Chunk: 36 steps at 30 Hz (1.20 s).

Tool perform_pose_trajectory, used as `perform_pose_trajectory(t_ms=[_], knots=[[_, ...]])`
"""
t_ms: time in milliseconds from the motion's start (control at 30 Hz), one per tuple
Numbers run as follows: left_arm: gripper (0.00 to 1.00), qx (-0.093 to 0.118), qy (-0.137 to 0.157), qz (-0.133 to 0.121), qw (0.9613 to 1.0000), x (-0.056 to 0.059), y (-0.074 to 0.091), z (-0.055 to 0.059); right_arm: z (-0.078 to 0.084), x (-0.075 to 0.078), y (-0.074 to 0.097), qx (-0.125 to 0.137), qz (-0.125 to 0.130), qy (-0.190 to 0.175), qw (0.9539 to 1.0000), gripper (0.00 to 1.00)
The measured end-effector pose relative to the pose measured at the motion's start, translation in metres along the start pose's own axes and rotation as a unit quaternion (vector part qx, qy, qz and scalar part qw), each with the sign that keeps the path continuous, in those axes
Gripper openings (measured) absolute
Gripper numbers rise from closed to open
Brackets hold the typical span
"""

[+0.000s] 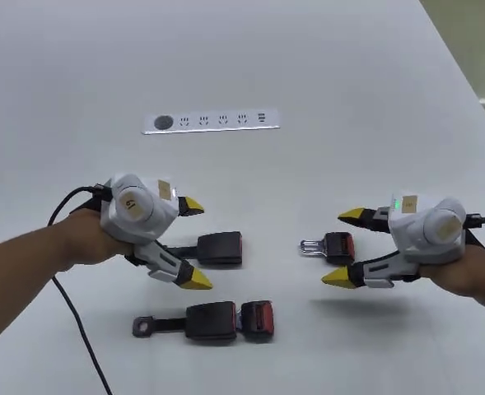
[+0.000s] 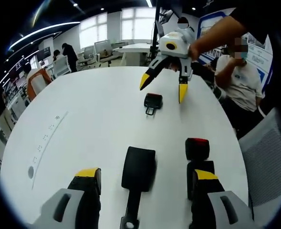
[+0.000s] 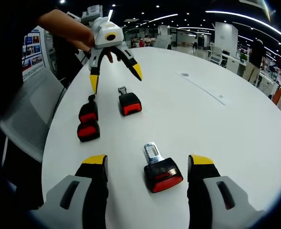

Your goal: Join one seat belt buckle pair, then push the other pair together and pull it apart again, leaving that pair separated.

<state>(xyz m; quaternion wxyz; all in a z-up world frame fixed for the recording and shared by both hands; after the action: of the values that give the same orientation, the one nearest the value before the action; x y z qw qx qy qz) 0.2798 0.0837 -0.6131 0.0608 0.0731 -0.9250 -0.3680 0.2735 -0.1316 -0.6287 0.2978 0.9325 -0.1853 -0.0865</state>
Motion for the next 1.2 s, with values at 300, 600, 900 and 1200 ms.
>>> perform_pose_trajectory(t_ms=[300,600,900,1200], knots=[[0.78,-0.01,0.001,0.015,0.9998,-0.011,-0.016,0.011,0.017,0.013,-0.008,-0.015,-0.009,-0.006,0.9998,0.65],[0.71,-0.014,0.012,0.015,0.9997,-0.016,-0.026,0.02,0.026,0.017,-0.014,-0.025,-0.029,-0.011,0.9992,0.6],[0.65,-0.02,0.007,0.025,0.9995,-0.013,-0.034,0.03,0.036,0.018,-0.018,-0.037,-0.043,-0.01,0.9983,0.54],[0.5,-0.014,-0.012,0.022,0.9996,-0.015,-0.037,0.031,0.035,0.018,-0.015,-0.036,-0.048,0.005,0.9982,0.45]])
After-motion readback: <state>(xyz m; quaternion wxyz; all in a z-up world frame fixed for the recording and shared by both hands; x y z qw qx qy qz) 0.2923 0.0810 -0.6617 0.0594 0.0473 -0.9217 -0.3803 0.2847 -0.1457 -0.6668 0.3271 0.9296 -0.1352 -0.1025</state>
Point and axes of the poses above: the centre of the closed fingertips' face, and the gripper's own axes: y roughly backward along the fingers, x roughly to its right, z roughly out of its underside, the point moved 3 cm from there along y, roughly backward along the fingers, and after that the axes turned 5 degrees about x, right-handed, at the moved point
